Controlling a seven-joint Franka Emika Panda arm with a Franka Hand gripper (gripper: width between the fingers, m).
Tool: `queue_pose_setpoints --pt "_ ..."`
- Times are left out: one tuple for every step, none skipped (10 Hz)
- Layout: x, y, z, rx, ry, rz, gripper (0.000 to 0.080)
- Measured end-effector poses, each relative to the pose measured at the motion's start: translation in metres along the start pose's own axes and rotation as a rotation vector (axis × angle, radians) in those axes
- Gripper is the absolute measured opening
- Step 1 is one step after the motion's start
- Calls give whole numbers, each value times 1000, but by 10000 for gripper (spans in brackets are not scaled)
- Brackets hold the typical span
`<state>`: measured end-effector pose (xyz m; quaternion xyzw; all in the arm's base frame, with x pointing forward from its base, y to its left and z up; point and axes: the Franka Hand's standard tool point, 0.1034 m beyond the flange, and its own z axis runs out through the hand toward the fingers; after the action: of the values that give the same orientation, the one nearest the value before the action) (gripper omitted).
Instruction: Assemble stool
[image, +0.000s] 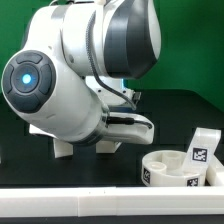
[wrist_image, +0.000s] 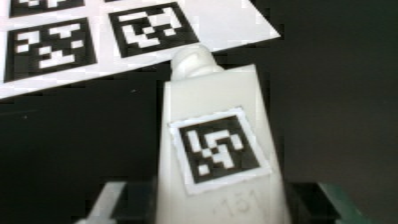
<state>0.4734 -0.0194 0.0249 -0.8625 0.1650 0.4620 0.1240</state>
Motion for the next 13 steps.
queue_pose_setpoints --pt "-7 -5 -13 3 2 -9 324" --pt "-18 -13 -27 3 5 -13 325" --pt "-28 -22 -42 3 5 -16 325" --pt "-35 -29 -53 2 5 3 325" --pt "-34 -30 -59 -1 19 -8 325" --pt "-29 -29 -59 0 30 -40 326" --pt "-26 -30 -60 1 56 -36 326" --pt "-25 -30 -61 2 62 -36 327" --pt "-19 -32 -65 5 115 -37 327" --pt "-16 -35 -72 10 184 -43 327" --pt "-20 -41 -81 15 234 -54 327" --pt "-24 -51 -95 19 310 -70 327" --pt "-25 -57 -108 26 397 -81 327"
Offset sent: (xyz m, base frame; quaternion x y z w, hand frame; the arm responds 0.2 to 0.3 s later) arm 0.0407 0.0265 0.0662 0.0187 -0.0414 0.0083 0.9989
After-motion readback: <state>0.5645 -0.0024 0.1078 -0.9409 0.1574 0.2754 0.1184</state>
